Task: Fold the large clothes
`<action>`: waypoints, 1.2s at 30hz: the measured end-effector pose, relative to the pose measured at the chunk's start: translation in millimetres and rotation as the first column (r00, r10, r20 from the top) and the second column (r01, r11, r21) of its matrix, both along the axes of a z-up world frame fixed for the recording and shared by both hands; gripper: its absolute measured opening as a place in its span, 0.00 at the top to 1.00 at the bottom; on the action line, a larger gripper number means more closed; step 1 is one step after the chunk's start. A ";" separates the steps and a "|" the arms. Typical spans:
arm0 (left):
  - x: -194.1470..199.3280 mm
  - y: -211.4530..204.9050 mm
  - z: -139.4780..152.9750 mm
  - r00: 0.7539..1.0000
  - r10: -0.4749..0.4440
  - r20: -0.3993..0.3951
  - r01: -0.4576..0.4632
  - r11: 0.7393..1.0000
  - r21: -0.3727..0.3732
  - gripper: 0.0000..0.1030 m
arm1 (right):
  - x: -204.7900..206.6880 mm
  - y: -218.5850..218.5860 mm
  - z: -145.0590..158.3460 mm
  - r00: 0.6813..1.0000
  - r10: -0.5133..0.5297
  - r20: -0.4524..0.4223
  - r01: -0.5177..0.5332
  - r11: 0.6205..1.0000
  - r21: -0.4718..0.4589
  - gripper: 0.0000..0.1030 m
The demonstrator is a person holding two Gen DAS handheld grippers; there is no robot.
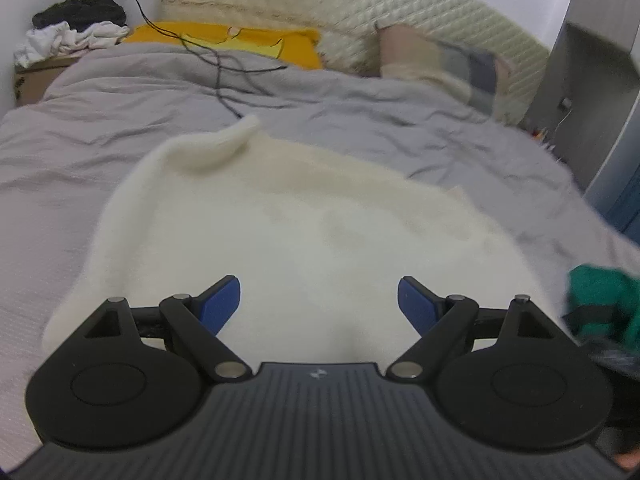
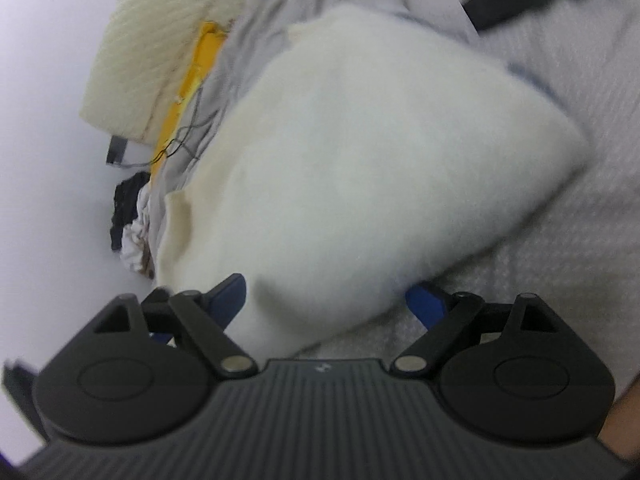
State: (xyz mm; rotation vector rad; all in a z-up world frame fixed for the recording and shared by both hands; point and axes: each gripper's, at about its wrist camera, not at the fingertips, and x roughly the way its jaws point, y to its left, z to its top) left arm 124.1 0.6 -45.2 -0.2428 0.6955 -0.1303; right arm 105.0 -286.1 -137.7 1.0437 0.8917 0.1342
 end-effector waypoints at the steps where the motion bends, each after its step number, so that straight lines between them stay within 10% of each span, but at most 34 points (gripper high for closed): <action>1: -2.8 -0.6 4.7 1.000 -0.013 0.008 0.013 0.999 -0.036 0.14 | 1.7 -2.5 -5.1 1.000 -0.007 -0.009 0.007 1.000 0.020 0.13; 6: -18.2 -9.4 28.3 0.997 -0.064 0.037 0.070 0.976 -0.204 0.14 | 10.8 -8.9 -12.3 0.998 -0.056 -0.017 0.058 0.994 0.095 0.15; 15: -17.0 -40.5 67.2 0.985 -0.163 0.058 0.172 0.901 -0.399 0.09 | 31.6 -26.6 15.9 0.997 -0.046 0.055 0.038 0.989 0.142 0.58; 25: 5.5 -41.0 -23.3 0.958 -0.218 -0.186 0.056 0.780 -0.623 0.08 | 53.1 -39.2 21.9 0.993 -0.009 0.122 -0.019 0.974 0.226 0.60; 36: 23.8 -27.6 -72.9 0.940 -0.089 -0.330 -0.167 0.723 -0.670 0.08 | 41.5 -48.5 12.6 0.987 -0.048 0.155 0.002 0.960 0.281 0.60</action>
